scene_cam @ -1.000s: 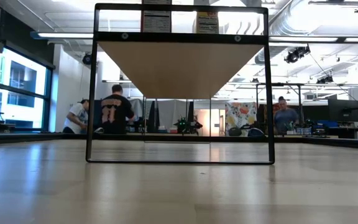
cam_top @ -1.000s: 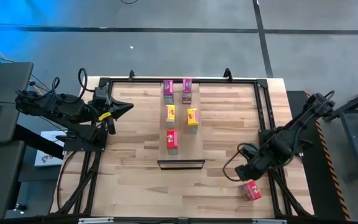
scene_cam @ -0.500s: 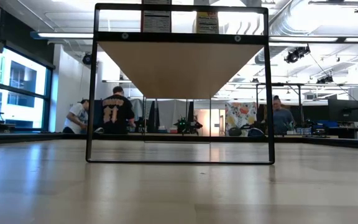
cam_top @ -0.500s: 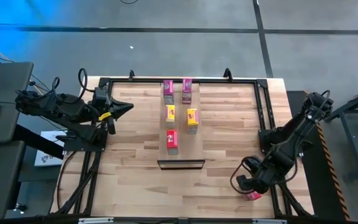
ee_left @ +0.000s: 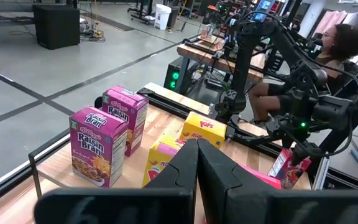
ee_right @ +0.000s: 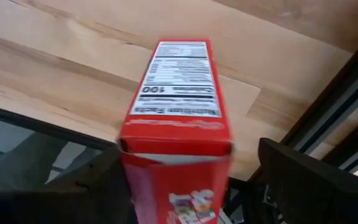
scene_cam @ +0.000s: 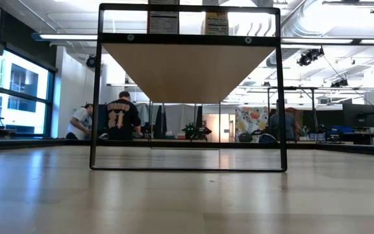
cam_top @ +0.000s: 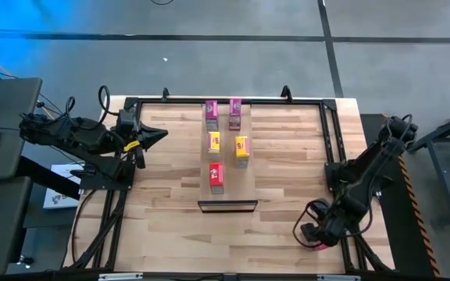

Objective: Stack cereal on shelf
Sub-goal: Put the red cereal box on the shelf aligned with the other red cereal box

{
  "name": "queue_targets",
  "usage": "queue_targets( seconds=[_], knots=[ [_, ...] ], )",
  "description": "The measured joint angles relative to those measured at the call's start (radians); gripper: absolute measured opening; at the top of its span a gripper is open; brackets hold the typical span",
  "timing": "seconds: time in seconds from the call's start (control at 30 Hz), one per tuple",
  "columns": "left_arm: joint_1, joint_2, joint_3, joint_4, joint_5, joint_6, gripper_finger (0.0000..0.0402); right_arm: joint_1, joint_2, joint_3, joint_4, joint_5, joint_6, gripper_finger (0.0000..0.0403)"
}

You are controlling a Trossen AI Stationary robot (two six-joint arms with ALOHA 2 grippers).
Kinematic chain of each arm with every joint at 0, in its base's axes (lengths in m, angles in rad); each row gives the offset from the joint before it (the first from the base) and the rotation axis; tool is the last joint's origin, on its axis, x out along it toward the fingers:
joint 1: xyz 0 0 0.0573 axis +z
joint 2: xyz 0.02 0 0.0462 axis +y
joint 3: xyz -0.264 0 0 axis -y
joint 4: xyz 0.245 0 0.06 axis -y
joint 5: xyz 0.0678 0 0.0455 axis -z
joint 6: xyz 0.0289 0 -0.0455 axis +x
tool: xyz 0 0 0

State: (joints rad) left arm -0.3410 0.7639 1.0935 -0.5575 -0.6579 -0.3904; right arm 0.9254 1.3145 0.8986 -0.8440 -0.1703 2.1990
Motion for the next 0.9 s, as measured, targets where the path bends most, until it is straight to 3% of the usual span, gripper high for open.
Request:
queue_targets(
  seconds=[0.53, 0.7, 0.8, 0.9],
  knots=[
    [0.000, 0.000, 0.000, 0.000, -0.004, 0.000, 0.0000, 0.006, 0.022, 0.002, 0.077, -0.001, -0.062, 0.0107],
    [0.000, 0.000, 0.000, 0.000, -0.006, 0.002, 0.0000, 0.006, -0.055, 0.003, 0.161, -0.001, -0.090, 0.0078],
    [0.000, 0.000, 0.000, 0.000, -0.008, 0.002, 0.0000, -0.002, -0.135, 0.003, 0.246, 0.085, -0.111, 0.0082],
    [0.000, 0.000, 0.000, 0.000, -0.008, 0.002, 0.0000, -0.033, -0.222, 0.003, 0.385, 0.304, -0.184, 0.0094]
  ],
)
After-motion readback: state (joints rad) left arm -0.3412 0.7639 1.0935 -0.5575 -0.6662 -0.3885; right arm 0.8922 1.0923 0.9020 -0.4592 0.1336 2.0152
